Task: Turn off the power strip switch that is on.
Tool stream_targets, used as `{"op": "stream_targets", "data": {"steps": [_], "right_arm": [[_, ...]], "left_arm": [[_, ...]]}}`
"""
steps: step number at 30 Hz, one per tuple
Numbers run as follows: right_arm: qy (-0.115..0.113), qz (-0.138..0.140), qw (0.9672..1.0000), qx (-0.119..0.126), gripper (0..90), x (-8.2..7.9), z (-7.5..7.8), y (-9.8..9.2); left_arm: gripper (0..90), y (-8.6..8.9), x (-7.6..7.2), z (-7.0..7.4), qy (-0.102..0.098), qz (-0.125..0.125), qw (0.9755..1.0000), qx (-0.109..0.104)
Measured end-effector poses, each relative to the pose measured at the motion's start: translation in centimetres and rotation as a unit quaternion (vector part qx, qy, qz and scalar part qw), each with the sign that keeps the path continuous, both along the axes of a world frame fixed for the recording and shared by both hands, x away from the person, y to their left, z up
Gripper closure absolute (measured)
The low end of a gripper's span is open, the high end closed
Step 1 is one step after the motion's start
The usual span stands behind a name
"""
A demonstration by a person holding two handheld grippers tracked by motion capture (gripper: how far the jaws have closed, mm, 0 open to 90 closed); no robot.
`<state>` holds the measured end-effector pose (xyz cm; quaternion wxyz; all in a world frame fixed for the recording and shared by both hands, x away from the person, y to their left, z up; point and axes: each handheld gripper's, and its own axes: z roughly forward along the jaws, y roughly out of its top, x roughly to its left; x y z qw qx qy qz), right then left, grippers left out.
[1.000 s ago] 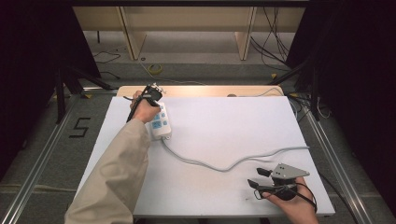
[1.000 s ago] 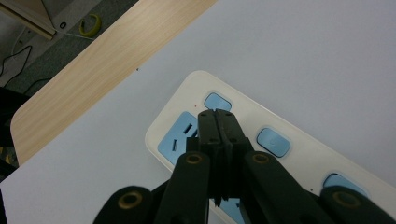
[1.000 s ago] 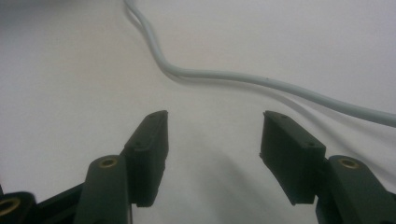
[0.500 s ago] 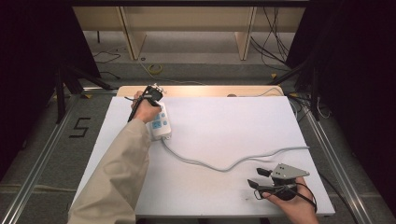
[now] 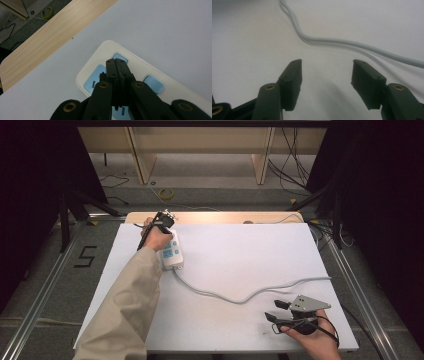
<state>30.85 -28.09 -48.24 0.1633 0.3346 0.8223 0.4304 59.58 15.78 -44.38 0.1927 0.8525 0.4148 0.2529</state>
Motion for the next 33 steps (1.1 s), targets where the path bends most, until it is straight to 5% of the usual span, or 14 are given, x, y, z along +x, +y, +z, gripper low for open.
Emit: {"op": "stream_targets", "data": {"steps": [18,33], "right_arm": [[0.002,0.002,1.0,-0.001,42.4,0.1,-0.1,0.0],[0.003,0.003,1.0,0.0,42.4,0.1,-0.1,0.0]], "left_arm": [[89.6,-1.2,1.0,0.2,-0.013,-0.007,0.9999,-0.006],[89.6,-1.4,1.3,-0.6,-0.002,-0.001,1.0,0.003]]}}
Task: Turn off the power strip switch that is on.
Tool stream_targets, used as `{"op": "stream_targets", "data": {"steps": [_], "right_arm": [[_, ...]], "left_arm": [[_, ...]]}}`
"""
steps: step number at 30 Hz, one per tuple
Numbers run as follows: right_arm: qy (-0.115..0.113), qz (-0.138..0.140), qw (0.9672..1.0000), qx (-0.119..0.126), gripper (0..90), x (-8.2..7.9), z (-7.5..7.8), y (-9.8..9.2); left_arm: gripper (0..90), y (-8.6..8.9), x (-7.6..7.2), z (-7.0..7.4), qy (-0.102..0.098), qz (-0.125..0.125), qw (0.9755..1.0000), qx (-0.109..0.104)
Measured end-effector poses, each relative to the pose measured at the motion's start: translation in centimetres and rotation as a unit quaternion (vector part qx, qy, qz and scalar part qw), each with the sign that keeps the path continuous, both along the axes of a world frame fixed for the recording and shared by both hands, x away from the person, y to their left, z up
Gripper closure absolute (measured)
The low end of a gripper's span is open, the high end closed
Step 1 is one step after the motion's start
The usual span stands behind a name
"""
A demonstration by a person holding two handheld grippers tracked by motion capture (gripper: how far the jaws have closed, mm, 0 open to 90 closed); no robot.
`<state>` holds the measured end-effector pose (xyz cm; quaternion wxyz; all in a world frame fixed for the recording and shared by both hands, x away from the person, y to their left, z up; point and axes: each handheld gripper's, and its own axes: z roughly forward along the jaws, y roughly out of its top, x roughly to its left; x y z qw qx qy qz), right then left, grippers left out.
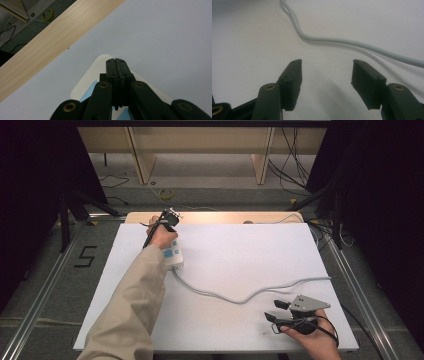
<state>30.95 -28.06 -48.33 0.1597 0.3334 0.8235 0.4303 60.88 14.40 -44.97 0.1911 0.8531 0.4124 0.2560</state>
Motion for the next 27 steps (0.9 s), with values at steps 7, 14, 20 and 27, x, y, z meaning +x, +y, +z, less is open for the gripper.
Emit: {"op": "stream_targets", "data": {"steps": [7,14,20,27], "right_arm": [[0.0,0.001,1.0,0.0,42.4,0.02,-0.03,0.02],[0.0,0.002,1.0,-0.001,42.4,0.02,-0.02,0.03],[0.0,0.001,1.0,0.0,42.4,0.0,-0.01,0.01],[0.001,0.003,1.0,-0.001,42.4,0.04,-0.05,0.09]], "left_arm": [[89.6,0.04,0.04,-0.04,0.004,0.004,1.0,-0.003],[89.7,-0.09,0.02,-0.03,0.005,0.003,1.0,-0.004],[89.7,-0.09,0.08,-0.14,0.0,0.009,1.0,-0.003],[89.8,0.08,0.18,-0.1,0.004,0.013,0.9998,-0.012]]}}
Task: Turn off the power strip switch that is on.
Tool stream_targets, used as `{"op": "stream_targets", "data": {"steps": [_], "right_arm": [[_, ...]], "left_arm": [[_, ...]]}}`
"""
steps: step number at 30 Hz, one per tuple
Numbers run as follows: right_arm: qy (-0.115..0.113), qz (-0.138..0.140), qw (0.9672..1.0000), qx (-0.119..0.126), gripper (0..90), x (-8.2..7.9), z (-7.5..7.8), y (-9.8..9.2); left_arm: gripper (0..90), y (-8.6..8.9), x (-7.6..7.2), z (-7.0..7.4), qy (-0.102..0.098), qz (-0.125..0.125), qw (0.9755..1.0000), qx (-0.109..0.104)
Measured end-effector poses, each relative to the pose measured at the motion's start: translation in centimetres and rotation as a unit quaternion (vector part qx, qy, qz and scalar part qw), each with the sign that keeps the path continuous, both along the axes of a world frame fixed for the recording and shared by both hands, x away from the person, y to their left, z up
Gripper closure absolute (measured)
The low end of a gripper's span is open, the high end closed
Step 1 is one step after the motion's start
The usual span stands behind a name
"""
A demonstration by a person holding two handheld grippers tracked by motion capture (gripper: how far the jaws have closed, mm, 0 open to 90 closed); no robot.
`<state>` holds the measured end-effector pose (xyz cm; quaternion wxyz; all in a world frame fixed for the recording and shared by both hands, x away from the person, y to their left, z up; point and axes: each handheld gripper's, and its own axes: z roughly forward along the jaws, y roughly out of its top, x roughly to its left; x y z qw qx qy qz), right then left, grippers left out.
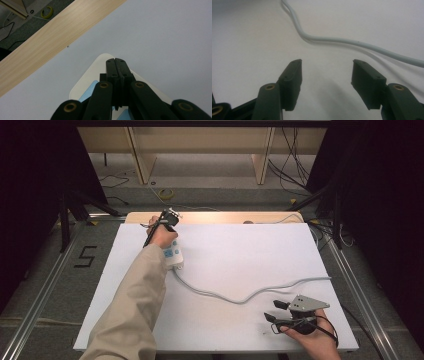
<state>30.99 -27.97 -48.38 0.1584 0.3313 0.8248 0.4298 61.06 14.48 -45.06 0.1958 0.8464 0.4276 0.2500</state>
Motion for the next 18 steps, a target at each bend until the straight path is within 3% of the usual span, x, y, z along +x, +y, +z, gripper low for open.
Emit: {"op": "stream_targets", "data": {"steps": [1,12,15,18], "right_arm": [[0.0,0.0,1.0,0.0,42.4,-0.01,0.01,0.0],[0.0,0.001,1.0,0.0,42.4,0.0,0.02,-0.03],[0.0,0.001,1.0,0.0,42.4,0.0,0.02,-0.03],[0.0,0.0,1.0,0.001,42.4,0.0,0.04,-0.08]], "left_arm": [[89.8,0.02,0.02,-0.03,0.0,0.003,1.0,-0.006],[90.0,-0.16,0.13,-0.02,0.008,0.007,0.9999,0.002],[90.0,-0.48,0.14,0.0,0.007,0.0,0.9998,0.02],[89.9,-0.61,0.07,-0.03,0.003,0.001,0.9997,0.024]]}}
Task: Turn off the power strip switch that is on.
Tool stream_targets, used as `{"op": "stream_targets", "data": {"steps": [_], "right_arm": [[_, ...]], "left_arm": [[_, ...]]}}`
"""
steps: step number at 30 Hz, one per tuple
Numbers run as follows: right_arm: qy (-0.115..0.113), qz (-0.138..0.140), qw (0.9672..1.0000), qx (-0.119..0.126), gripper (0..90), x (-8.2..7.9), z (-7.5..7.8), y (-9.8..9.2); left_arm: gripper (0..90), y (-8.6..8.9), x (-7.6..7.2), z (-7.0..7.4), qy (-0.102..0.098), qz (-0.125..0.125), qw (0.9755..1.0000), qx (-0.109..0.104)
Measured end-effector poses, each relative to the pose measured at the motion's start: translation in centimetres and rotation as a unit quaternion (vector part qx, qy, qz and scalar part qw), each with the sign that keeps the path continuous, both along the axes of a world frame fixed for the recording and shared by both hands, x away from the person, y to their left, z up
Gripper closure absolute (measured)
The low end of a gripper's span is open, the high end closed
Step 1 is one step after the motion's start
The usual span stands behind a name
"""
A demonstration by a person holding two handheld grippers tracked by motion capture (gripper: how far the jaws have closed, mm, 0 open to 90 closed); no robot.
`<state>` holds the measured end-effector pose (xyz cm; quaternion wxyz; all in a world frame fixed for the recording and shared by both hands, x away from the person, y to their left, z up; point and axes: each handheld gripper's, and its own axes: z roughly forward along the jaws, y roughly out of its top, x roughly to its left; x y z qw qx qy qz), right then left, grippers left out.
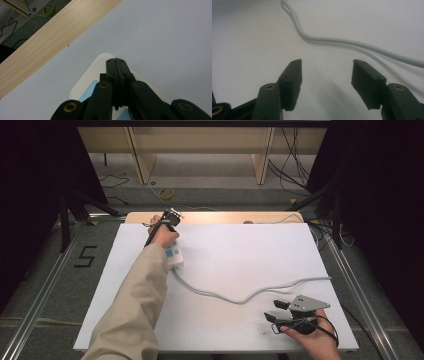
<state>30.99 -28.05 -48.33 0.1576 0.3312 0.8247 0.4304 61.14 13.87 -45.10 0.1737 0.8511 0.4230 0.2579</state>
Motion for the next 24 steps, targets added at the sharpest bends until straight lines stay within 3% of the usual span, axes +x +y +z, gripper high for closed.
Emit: {"op": "stream_targets", "data": {"steps": [7,18,24], "right_arm": [[-0.002,0.0,1.0,0.0,42.4,0.0,0.1,0.0],[-0.002,0.001,1.0,0.0,42.4,0.0,0.1,0.1],[-0.003,0.001,1.0,-0.001,42.4,0.0,0.1,0.2]], "left_arm": [[89.9,0.0,-0.1,0.0,-0.005,-0.004,1.0,0.006],[89.5,1.0,-0.8,0.5,-0.011,0.009,0.9992,-0.038],[89.4,0.9,-1.2,1.3,-0.021,-0.002,0.9992,-0.035]]}}
